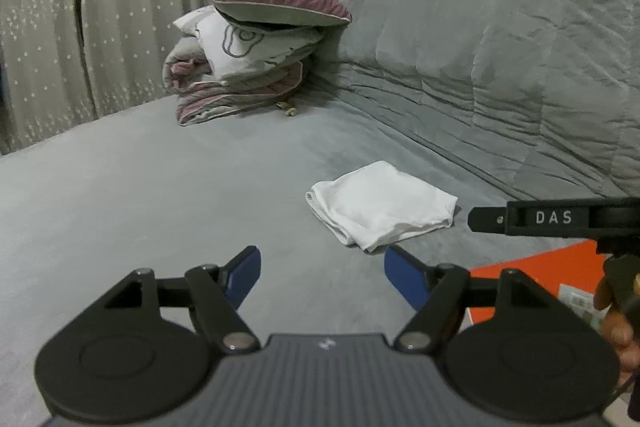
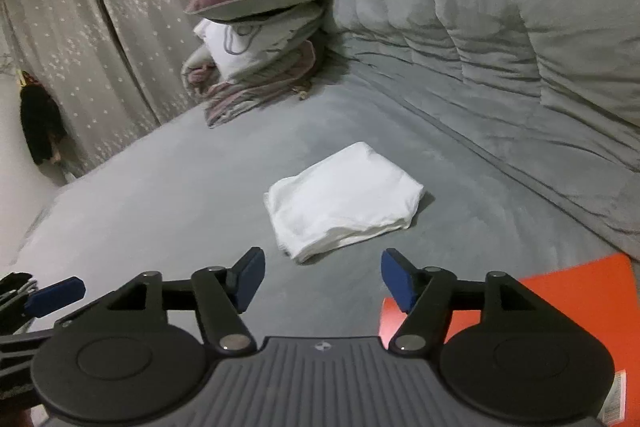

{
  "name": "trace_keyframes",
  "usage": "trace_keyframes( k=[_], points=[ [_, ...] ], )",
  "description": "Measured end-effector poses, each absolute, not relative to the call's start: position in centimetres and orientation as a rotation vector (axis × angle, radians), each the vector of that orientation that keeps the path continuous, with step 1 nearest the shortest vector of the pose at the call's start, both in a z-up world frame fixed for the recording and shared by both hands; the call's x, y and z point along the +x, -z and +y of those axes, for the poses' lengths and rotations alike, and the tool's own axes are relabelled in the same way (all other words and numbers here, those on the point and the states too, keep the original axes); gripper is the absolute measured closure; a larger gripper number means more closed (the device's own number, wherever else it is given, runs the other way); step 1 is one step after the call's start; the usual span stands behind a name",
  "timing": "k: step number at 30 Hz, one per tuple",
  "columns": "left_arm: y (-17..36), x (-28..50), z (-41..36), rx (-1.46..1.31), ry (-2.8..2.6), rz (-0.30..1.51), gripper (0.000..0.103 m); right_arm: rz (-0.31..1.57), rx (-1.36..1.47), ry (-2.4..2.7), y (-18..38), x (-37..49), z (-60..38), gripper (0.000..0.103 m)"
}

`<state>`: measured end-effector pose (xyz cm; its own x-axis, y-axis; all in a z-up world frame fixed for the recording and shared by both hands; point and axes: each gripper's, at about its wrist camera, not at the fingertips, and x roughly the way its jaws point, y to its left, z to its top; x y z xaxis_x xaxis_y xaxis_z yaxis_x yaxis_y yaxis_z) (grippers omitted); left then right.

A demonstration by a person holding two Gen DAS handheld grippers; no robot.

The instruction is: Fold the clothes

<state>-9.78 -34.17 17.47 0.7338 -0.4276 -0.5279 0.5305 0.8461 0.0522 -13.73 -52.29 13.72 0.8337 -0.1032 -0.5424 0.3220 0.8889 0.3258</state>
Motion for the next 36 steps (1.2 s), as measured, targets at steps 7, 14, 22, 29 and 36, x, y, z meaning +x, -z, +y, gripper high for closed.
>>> trace_keyframes(
  k=[7, 14, 22, 29, 36],
  points=[
    [-21.2, -14.4, -31.4, 0.215, 0.516, 0.47, 0.023, 0.488, 0.446, 0.229, -15.3, -18.2, -50.5, 0.03],
    [-24.4, -17.2, -28.5, 0.203, 0.543, 0.395, 0.002, 0.471, 0.429, 0.276, -16.6, -20.7, -49.0, 0.002],
    [-24.8, -15.3, -26.2, 0.154, 0.594, 0.434, 0.0, 0.477, 0.44, 0.353, -18.3, -20.1, -47.4, 0.0],
    [-23.0, -12.1, -26.4, 0.116, 0.632, 0.487, 0.0, 0.479, 0.287, 0.377, -19.5, -19.5, -44.4, 0.0],
    [-20.2, -7.3, -30.2, 0.078, 0.574, 0.55, 0.0, 0.443, 0.023, 0.486, -19.8, -17.0, -42.8, 0.0]
  ],
)
